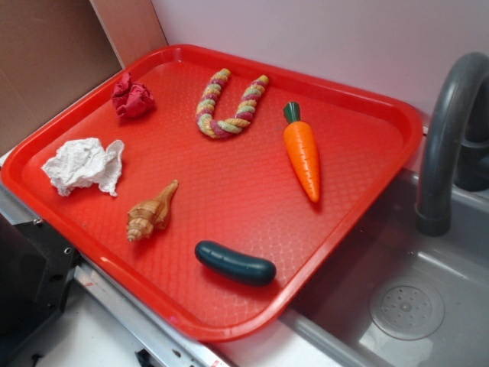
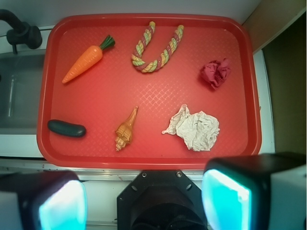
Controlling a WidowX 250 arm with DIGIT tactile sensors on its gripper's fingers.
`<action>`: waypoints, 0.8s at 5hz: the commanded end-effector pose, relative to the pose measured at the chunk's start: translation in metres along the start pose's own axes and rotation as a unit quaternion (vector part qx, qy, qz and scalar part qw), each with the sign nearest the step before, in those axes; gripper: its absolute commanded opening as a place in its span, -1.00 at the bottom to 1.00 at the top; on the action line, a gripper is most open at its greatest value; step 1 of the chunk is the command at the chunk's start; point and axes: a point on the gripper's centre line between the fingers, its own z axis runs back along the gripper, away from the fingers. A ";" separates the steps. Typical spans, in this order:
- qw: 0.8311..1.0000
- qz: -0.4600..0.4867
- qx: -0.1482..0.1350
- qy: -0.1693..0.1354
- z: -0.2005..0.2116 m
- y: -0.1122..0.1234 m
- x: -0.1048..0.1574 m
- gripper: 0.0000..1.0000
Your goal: Grab the plastic pickle.
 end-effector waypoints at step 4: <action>0.928 -0.371 0.012 -0.006 -0.029 -0.100 0.034 1.00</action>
